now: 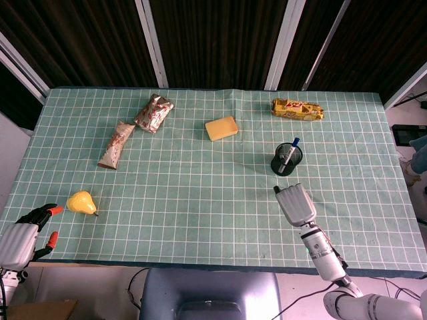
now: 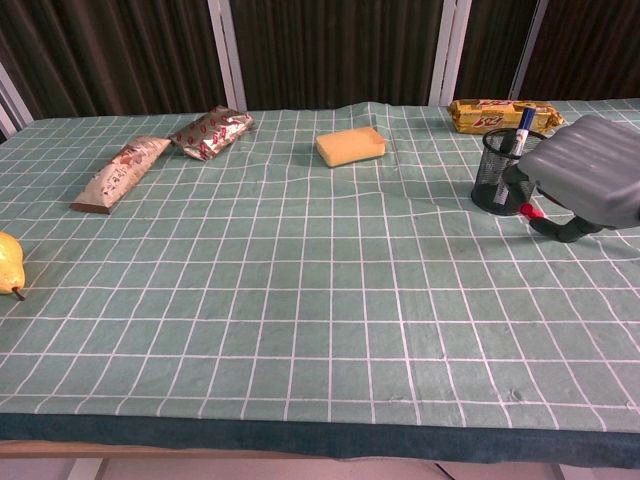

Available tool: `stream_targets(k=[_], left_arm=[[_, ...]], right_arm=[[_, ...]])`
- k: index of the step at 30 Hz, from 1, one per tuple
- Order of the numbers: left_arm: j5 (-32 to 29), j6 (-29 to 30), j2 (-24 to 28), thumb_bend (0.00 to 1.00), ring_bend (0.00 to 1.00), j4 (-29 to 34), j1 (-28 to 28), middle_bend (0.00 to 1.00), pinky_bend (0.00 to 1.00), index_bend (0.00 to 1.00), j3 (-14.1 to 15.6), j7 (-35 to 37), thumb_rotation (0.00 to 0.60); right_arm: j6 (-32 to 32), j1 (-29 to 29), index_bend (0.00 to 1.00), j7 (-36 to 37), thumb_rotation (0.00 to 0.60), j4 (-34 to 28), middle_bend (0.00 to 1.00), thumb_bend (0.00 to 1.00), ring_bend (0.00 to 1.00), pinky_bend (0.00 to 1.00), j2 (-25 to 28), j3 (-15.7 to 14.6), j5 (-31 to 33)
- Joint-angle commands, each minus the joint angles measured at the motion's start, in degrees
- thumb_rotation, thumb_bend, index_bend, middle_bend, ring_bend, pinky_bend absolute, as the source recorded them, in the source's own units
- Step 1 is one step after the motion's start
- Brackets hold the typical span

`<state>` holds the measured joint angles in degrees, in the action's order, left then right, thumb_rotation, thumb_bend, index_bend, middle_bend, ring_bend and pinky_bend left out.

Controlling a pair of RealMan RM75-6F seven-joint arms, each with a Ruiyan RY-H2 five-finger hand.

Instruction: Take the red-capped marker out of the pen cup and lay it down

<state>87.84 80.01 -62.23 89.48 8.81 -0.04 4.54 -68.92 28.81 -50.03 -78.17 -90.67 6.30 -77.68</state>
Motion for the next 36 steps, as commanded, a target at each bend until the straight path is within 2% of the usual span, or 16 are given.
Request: stream_targets(k=[1, 3, 4, 6, 9, 12, 15, 16, 19, 22, 23, 26, 28, 30, 36], left_arm=[[0.00, 0.00, 0.00, 0.47, 0.22, 0.00, 0.00, 0.18, 0.37, 0.25, 0.00, 0.00, 0.600], [0.01, 0.02, 0.00, 0.47, 0.22, 0.00, -0.01, 0.18, 0.37, 0.25, 0.00, -0.01, 0.600], [0.04, 0.05, 0.00, 0.47, 0.22, -0.02, -0.01, 0.18, 0.37, 0.25, 0.01, -0.03, 0.600], [0.11, 0.11, 0.04, 0.47, 0.22, -0.06, -0.06, 0.18, 0.37, 0.25, 0.06, 0.10, 0.600], [0.07, 0.28, 0.12, 0.47, 0.22, -0.11, -0.17, 0.18, 0.37, 0.25, 0.05, 0.35, 0.600], [0.17, 0.25, 0.11, 0.47, 0.22, -0.13, -0.15, 0.18, 0.37, 0.25, 0.10, 0.29, 0.600], [0.10, 0.15, 0.06, 0.47, 0.22, -0.11, -0.10, 0.18, 0.37, 0.25, 0.07, 0.09, 0.600], [0.06, 0.12, 0.04, 0.47, 0.22, -0.11, -0.10, 0.18, 0.37, 0.25, 0.08, 0.00, 0.600], [-0.16, -0.07, 0.01, 0.47, 0.22, -0.09, -0.07, 0.18, 0.37, 0.25, 0.06, -0.31, 0.600], [-0.56, -0.17, -0.02, 0.47, 0.22, 0.03, -0.06, 0.18, 0.37, 0.25, -0.11, -0.51, 0.600], [-0.65, -0.13, -0.05, 0.47, 0.22, 0.01, -0.07, 0.18, 0.37, 0.25, -0.17, -0.55, 0.600], [-1.01, -0.19, -0.16, 0.47, 0.22, 0.05, -0.10, 0.18, 0.37, 0.25, -0.30, -0.82, 0.600], [-1.05, -0.27, -0.24, 0.47, 0.22, 0.10, -0.03, 0.18, 0.37, 0.25, -0.35, -0.94, 0.600], [-0.98, -0.45, -0.30, 0.47, 0.22, 0.12, 0.06, 0.18, 0.37, 0.25, -0.30, -1.21, 0.600], [-0.93, -0.47, -0.42, 0.47, 0.22, 0.34, 0.10, 0.18, 0.37, 0.25, -0.28, -1.74, 0.600]], right_arm=[[2.15, 1.34, 0.74, 0.03, 0.600, 3.20, 1.00, 0.96, 1.00, 1.00, -2.49, 0.73, 1.62], [2.38, 1.49, 0.65, 0.28, 0.600, 3.82, 1.00, 0.88, 1.00, 1.00, -2.88, 0.73, 1.68], [2.92, 1.71, 0.57, 0.84, 0.600, 4.56, 1.00, 0.79, 1.00, 1.00, -3.38, 0.67, 1.78], [3.63, 2.09, 0.33, 3.04, 0.600, 6.49, 1.00, 0.49, 1.00, 1.00, -4.46, 0.63, 1.72], [2.85, 1.75, 0.10, 5.10, 0.600, 6.36, 1.00, 0.30, 1.00, 1.00, -3.65, 0.94, 1.67], [1.01, 0.90, 0.00, 6.80, 0.600, 3.65, 1.00, 0.18, 1.00, 0.99, -1.37, 1.06, 0.98], [-2.33, -0.85, 0.00, 9.28, 0.600, -0.74, 0.97, 0.14, 0.99, 0.94, 2.46, 0.76, -0.78], [-3.59, -1.60, 0.00, 10.14, 0.600, -2.53, 0.94, 0.13, 0.97, 0.91, 3.92, 0.50, -1.49], [-9.59, -5.08, 0.02, 15.34, 0.600, -8.88, 0.75, 0.13, 0.79, 0.80, 9.24, -1.26, -5.91], [-17.20, -9.49, 0.17, 21.72, 0.600, -11.78, 0.53, 0.13, 0.50, 0.60, 13.89, -3.93, -11.56], [-19.17, -10.98, 0.18, 23.23, 0.600, -12.25, 0.44, 0.13, 0.39, 0.49, 15.07, -4.66, -12.33], [-23.32, -15.58, 0.12, 27.58, 0.600, -13.71, 0.23, 0.13, 0.15, 0.20, 18.39, -6.41, -11.82], [-23.36, -17.75, 0.05, 29.78, 0.600, -13.86, 0.14, 0.13, 0.06, 0.14, 20.16, -7.45, -10.01], [-22.47, -18.98, 0.01, 31.74, 0.600, -13.66, 0.07, 0.13, 0.01, 0.13, 21.31, -7.85, -8.24], [-21.88, -19.95, 0.00, 36.01, 0.600, -12.00, 0.05, 0.13, 0.00, 0.13, 21.36, -6.63, -7.50]])
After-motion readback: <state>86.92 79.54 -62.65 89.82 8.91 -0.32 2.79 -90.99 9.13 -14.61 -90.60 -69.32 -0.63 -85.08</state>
